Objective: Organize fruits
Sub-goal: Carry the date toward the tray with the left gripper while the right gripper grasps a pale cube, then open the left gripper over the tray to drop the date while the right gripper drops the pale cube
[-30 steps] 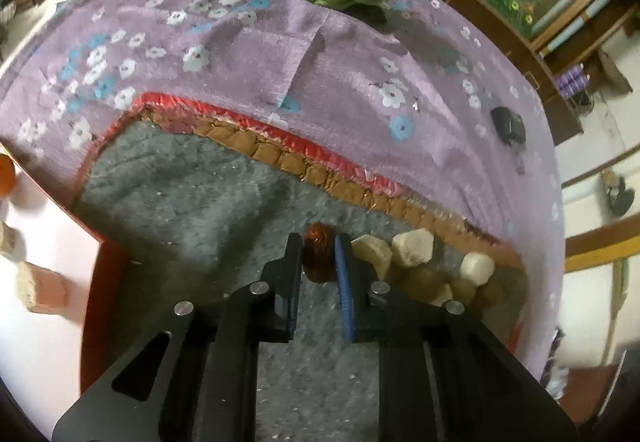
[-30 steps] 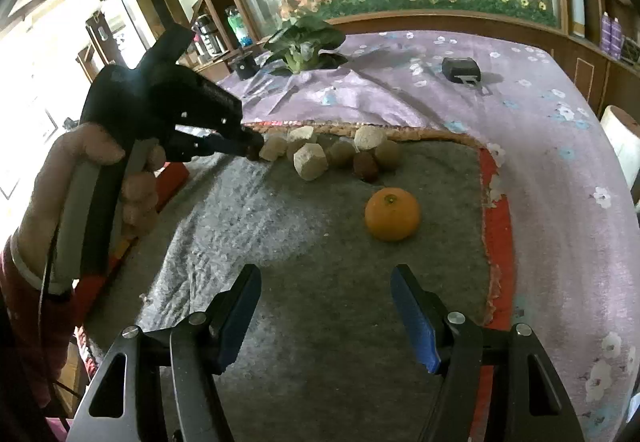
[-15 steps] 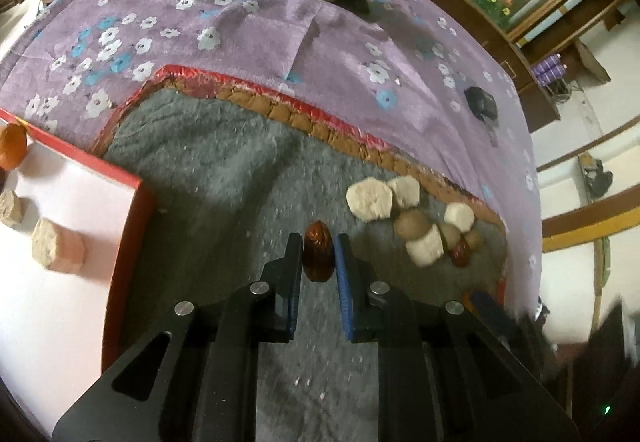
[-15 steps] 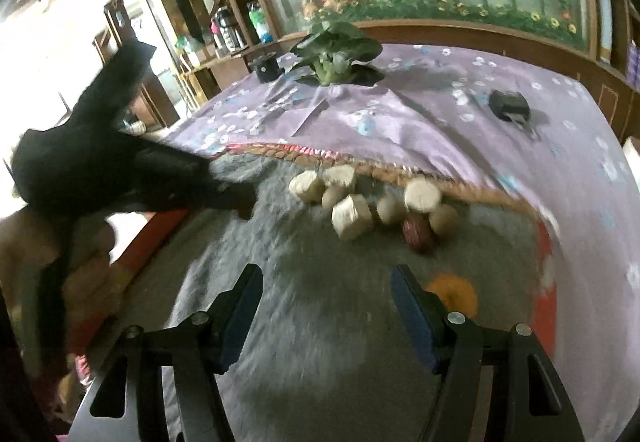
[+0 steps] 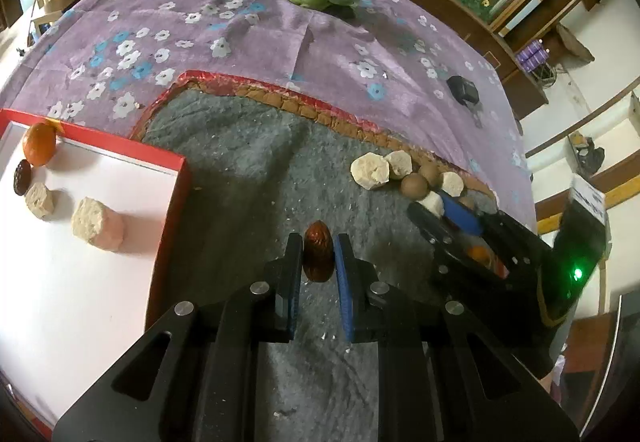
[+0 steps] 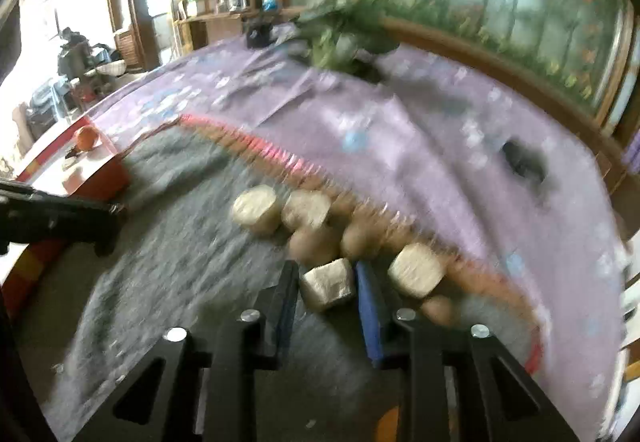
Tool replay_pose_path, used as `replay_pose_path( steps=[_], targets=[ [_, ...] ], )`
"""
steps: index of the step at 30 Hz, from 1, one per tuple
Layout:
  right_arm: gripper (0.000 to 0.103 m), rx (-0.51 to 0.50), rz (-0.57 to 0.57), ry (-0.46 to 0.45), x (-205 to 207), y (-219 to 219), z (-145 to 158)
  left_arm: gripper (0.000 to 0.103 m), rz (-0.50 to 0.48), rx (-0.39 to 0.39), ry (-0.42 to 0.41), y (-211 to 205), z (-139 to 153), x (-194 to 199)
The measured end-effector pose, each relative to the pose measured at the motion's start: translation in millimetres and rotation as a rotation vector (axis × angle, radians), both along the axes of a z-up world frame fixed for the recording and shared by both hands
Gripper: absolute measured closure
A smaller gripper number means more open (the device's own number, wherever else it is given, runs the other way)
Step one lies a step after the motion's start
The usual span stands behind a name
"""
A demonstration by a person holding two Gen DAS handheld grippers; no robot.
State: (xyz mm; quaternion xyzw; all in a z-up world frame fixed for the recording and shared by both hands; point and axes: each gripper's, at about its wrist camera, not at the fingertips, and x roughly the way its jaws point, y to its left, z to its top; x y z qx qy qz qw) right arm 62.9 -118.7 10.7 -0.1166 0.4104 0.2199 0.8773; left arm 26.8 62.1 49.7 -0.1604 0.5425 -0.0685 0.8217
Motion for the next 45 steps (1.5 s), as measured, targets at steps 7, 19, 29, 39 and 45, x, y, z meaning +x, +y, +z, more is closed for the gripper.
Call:
replay_pose_path(
  steps=[7,19,29,39,45],
  targets=[
    [0.075,0.094,-0.021,-0.027,-31.5,-8.7,23.0,0.088,0.016,-0.036,0.003,9.5,4.5,-8.9],
    [0.075,0.22,0.071,-0.032,-79.9,42.2,44.8,0.088,0.077,-0.005,-0.048,49.7,20.8,-39.9],
    [0.075,0.217,0.16,-0.042,-93.9,95.0,55.5,0.088,0.144,0.103,-0.097,94.7,24.4,-66.3],
    [0.075,0.176,0.257,-0.053,-92.3,151.1,65.3,0.088,0.194,0.174,-0.11,130.8,17.5,-75.8],
    [0.075,0.147,0.297,-0.044,-83.6,179.9,63.2,0.088,0.204,0.171,-0.097,145.7,11.2,-75.2]
  ],
)
